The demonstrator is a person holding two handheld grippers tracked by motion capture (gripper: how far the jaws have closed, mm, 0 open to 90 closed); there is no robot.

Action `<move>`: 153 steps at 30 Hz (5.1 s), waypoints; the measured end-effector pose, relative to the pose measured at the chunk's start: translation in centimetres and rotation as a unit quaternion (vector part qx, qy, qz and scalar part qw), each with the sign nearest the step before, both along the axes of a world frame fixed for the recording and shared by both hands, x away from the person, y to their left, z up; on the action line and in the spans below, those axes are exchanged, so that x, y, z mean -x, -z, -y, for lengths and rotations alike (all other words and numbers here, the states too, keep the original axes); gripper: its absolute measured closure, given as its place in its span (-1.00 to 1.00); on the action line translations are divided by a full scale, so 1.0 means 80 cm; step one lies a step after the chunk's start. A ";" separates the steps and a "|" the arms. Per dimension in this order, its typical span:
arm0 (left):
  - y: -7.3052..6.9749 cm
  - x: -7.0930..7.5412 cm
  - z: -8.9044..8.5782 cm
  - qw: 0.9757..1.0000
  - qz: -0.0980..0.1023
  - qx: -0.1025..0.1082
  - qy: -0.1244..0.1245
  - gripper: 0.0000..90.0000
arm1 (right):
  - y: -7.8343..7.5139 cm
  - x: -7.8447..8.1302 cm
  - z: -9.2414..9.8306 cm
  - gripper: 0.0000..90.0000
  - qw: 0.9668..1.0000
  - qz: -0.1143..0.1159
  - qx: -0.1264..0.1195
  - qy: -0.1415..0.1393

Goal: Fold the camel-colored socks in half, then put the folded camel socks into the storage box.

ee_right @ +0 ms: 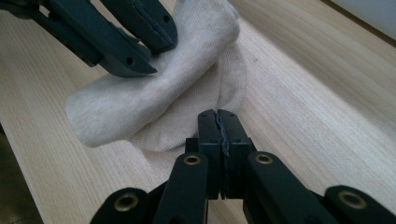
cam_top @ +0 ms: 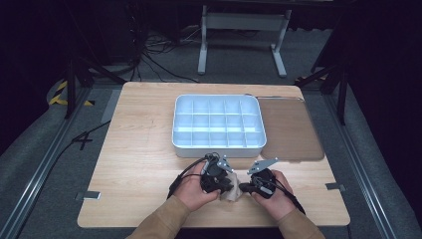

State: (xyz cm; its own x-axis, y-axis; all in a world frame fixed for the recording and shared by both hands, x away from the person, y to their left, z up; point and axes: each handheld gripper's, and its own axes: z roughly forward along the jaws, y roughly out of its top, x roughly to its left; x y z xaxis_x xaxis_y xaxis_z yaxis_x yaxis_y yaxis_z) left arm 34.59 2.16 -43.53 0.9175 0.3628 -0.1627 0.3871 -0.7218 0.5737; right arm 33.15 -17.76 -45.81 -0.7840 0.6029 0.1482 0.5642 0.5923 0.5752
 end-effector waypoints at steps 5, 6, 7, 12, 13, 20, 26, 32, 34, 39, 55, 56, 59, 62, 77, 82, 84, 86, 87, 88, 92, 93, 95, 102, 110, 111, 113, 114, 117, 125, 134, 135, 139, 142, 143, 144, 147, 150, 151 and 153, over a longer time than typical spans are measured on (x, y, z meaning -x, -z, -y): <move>0.003 -0.001 0.004 1.000 -0.001 0.000 0.004 0.66 | 0.001 0.001 0.001 0.98 1.000 -0.001 0.002 0.002; 0.003 -0.001 0.004 1.000 -0.001 -0.002 0.004 0.65 | 0.001 0.002 0.001 0.98 1.000 -0.001 0.002 0.002; 0.004 -0.001 0.005 1.000 -0.002 -0.002 0.007 0.64 | 0.001 0.002 0.001 0.98 1.000 -0.001 0.002 0.003; 0.005 -0.001 0.007 1.000 -0.003 -0.001 0.008 0.58 | 0.002 0.002 0.002 0.98 1.000 -0.001 0.002 0.002; 0.005 -0.002 0.007 1.000 0.000 0.000 0.013 0.56 | 0.001 0.002 0.002 0.98 1.000 -0.001 0.003 0.002; 0.007 -0.004 0.005 1.000 0.011 0.008 0.009 0.19 | 0.002 0.002 0.002 0.97 1.000 -0.002 0.002 0.001; 0.012 -0.006 0.005 1.000 0.024 -0.007 0.004 -0.06 | 0.001 0.003 0.002 0.96 1.000 -0.002 0.001 0.001; 0.016 -0.006 0.007 1.000 0.024 -0.011 0.000 -0.13 | -0.004 0.002 0.006 0.86 1.000 0.002 -0.006 0.004; 0.016 -0.006 0.007 1.000 0.025 -0.011 -0.001 -0.13 | -0.007 0.001 0.009 0.81 1.000 0.009 -0.010 0.008; 0.015 -0.005 0.008 0.999 0.028 -0.020 -0.002 -0.14 | -0.024 0.001 0.017 0.44 0.998 0.037 -0.042 0.042; 0.023 0.001 0.008 1.000 0.016 -0.014 -0.012 -0.28 | -0.004 -0.012 0.001 0.08 0.995 0.007 -0.073 0.066; 0.024 0.001 0.007 1.000 0.016 -0.011 -0.012 -0.28 | -0.002 -0.013 0.001 0.06 0.995 0.002 -0.075 0.067; 0.024 0.001 0.006 1.000 0.017 -0.013 -0.011 -0.28 | 0.005 -0.016 0.003 0.01 0.994 -0.015 -0.084 0.073; 0.025 0.001 0.006 1.000 0.016 -0.012 -0.012 -0.28 | 0.008 -0.018 0.003 0.00 0.993 -0.023 -0.091 0.073; 0.024 0.005 0.002 0.999 0.024 -0.017 -0.017 -0.32 | 0.020 -0.024 0.002 0.53 0.981 -0.096 -0.154 0.069; 0.022 0.004 -0.001 1.000 0.011 -0.012 -0.025 -0.32 | 0.017 -0.023 0.001 0.62 0.982 -0.091 -0.150 0.065; 0.020 0.004 -0.003 1.000 0.005 -0.009 -0.028 -0.31 | 0.015 -0.022 0.001 0.64 0.983 -0.087 -0.147 0.063; 0.015 0.005 -0.006 0.999 -0.004 -0.001 -0.033 -0.28 | 0.013 -0.021 0.000 0.64 0.984 -0.082 -0.146 0.062; 0.013 0.005 -0.008 1.000 -0.005 -0.001 -0.031 -0.24 | 0.012 -0.020 -0.001 0.64 0.985 -0.077 -0.145 0.060; 0.011 0.006 -0.010 0.999 -0.007 0.002 -0.032 -0.24 | 0.010 -0.020 -0.001 0.64 0.985 -0.074 -0.145 0.058; 0.000 0.008 -0.020 0.999 -0.008 0.010 -0.031 -0.23 | -0.001 -0.016 0.001 0.65 0.989 -0.052 -0.131 0.054; -0.006 0.010 -0.027 0.999 -0.009 0.016 -0.032 -0.22 | -0.006 -0.014 0.003 0.65 0.989 -0.047 -0.133 0.053; -0.008 0.011 -0.030 0.999 -0.008 0.016 -0.034 -0.22 | -0.009 -0.013 0.003 0.65 0.989 -0.044 -0.134 0.053; -0.017 0.018 -0.054 0.999 -0.010 0.009 -0.046 -0.21 | -0.027 -0.009 0.006 0.65 0.988 -0.029 -0.142 0.050; -0.028 0.018 -0.088 0.997 -0.011 0.018 -0.074 -0.19 | -0.046 -0.011 0.014 0.65 0.987 -0.011 -0.147 0.058; -0.029 0.017 -0.090 0.997 -0.007 0.019 -0.078 -0.19 | -0.047 -0.011 0.014 0.65 0.987 -0.011 -0.147 0.059; -0.032 0.016 -0.095 0.996 -0.010 0.023 -0.084 -0.19 | -0.051 -0.012 0.014 0.65 0.988 -0.007 -0.145 0.058; -0.032 0.015 -0.096 0.996 -0.009 0.026 -0.085 -0.19 | -0.054 -0.013 0.015 0.65 0.988 -0.004 -0.145 0.059; -0.035 0.012 -0.102 0.996 -0.014 0.021 -0.091 -0.17 | -0.062 -0.017 0.016 0.65 0.987 0.002 -0.148 0.061; -0.037 0.011 -0.107 0.995 -0.011 0.018 -0.093 -0.17 | -0.079 -0.022 0.022 0.65 0.987 0.017 -0.144 0.066; -0.039 0.009 -0.113 0.995 -0.010 0.020 -0.098 -0.17 | -0.089 -0.029 0.029 0.64 0.987 0.024 -0.140 0.074; -0.039 0.009 -0.113 0.995 -0.011 0.019 -0.099 -0.17 | -0.090 -0.030 0.030 0.64 0.987 0.025 -0.139 0.076; -0.039 0.008 -0.114 0.995 -0.010 0.020 -0.101 -0.17 | -0.095 -0.035 0.033 0.64 0.986 0.031 -0.140 0.081; -0.038 0.008 -0.114 0.995 -0.009 0.019 -0.101 -0.17 | -0.099 -0.038 0.036 0.64 0.986 0.037 -0.138 0.083; -0.038 0.008 -0.114 0.995 -0.008 0.020 -0.101 -0.17 | -0.100 -0.039 0.036 0.64 0.986 0.038 -0.136 0.084; -0.039 0.008 -0.114 0.995 -0.009 0.021 -0.101 -0.17 | -0.101 -0.040 0.037 0.64 0.986 0.039 -0.136 0.085; -0.039 0.008 -0.116 0.994 -0.009 0.019 -0.103 -0.17 | -0.105 -0.044 0.039 0.64 0.987 0.047 -0.131 0.086; -0.039 0.008 -0.117 0.994 -0.009 0.019 -0.104 -0.17 | -0.109 -0.050 0.041 0.64 0.986 0.046 -0.133 0.090; -0.039 0.007 -0.118 0.994 -0.008 0.022 -0.105 -0.17 | -0.110 -0.054 0.042 0.64 0.986 0.047 -0.132 0.091; -0.039 0.007 -0.119 0.994 -0.010 0.021 -0.107 -0.17 | -0.112 -0.056 0.044 0.64 0.986 0.048 -0.131 0.092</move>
